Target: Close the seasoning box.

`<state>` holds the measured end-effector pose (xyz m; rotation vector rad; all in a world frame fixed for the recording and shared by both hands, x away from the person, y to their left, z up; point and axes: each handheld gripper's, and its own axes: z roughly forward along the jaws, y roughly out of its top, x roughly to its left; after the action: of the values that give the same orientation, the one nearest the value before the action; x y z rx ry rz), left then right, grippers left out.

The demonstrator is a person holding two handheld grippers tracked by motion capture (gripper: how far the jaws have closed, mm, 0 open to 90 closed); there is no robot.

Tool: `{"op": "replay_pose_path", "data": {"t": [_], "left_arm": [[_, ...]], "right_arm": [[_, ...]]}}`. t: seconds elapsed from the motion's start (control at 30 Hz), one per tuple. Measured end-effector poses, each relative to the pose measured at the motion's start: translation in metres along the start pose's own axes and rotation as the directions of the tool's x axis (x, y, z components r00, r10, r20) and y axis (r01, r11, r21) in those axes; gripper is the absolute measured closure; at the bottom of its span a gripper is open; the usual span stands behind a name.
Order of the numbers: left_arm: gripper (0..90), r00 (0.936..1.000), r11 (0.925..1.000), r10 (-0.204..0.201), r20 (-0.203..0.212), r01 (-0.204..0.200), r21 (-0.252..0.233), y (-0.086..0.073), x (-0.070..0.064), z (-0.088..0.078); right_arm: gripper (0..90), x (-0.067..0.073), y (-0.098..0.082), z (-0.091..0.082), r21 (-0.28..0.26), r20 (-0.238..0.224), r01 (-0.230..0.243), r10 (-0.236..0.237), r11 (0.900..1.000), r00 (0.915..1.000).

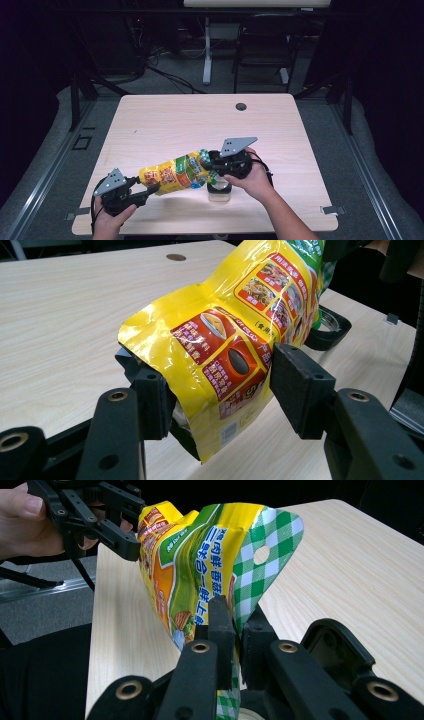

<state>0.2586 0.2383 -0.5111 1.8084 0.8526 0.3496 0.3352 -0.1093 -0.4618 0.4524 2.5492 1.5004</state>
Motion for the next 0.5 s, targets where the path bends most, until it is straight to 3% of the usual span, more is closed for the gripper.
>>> {"op": "replay_pose_path", "data": {"t": [0.1,0.5], "left_arm": [[46.1,0.9998,0.9996,0.017,0.009,-0.017,0.022,0.0021,-0.0005,-0.0019],[46.3,0.9996,0.9998,-0.001,0.028,0.001,0.018,0.0072,0.0009,-0.003]], "right_arm": [[86.0,0.0018,-0.0013,-0.0018,-0.01,0.001,-0.001,0.001,1.0,1.0],[87.1,0.0023,-0.0038,-0.0038,-0.032,0.0,-0.019,0.019,0.999,0.9998]]}}
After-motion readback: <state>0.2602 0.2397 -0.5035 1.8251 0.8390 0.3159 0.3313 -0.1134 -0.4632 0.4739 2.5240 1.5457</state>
